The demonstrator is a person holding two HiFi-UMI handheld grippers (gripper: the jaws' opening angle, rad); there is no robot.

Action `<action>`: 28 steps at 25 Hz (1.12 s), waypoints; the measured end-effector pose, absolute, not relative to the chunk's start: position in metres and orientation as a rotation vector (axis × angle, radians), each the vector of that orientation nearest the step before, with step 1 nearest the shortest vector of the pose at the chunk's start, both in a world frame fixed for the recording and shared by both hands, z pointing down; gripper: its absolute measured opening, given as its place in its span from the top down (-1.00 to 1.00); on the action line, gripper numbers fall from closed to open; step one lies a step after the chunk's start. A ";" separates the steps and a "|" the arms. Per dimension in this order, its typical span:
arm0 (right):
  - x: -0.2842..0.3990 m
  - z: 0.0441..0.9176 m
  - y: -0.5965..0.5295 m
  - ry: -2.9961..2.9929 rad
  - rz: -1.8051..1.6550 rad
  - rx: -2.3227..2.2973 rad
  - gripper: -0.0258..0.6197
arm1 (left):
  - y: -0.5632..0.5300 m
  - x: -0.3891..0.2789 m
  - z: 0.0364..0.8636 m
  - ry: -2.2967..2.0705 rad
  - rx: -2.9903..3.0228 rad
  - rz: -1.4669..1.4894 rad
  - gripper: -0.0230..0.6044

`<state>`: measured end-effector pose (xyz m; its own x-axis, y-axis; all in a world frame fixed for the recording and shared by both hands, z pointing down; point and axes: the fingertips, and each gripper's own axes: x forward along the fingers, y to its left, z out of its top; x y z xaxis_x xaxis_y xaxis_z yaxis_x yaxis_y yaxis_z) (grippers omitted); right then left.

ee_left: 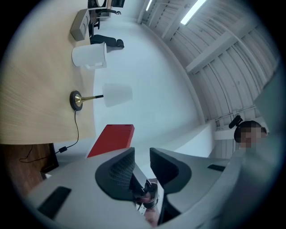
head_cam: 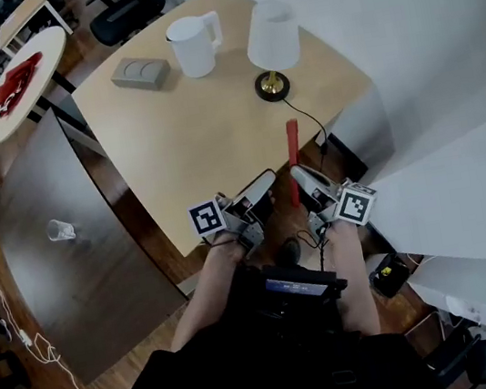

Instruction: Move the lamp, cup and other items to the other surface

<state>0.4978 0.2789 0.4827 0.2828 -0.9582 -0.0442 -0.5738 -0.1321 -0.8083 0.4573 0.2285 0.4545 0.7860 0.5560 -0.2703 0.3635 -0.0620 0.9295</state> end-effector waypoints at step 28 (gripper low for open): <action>0.576 0.507 0.240 1.576 -0.831 -1.713 0.81 | 0.198 0.526 0.454 0.543 1.754 0.042 0.54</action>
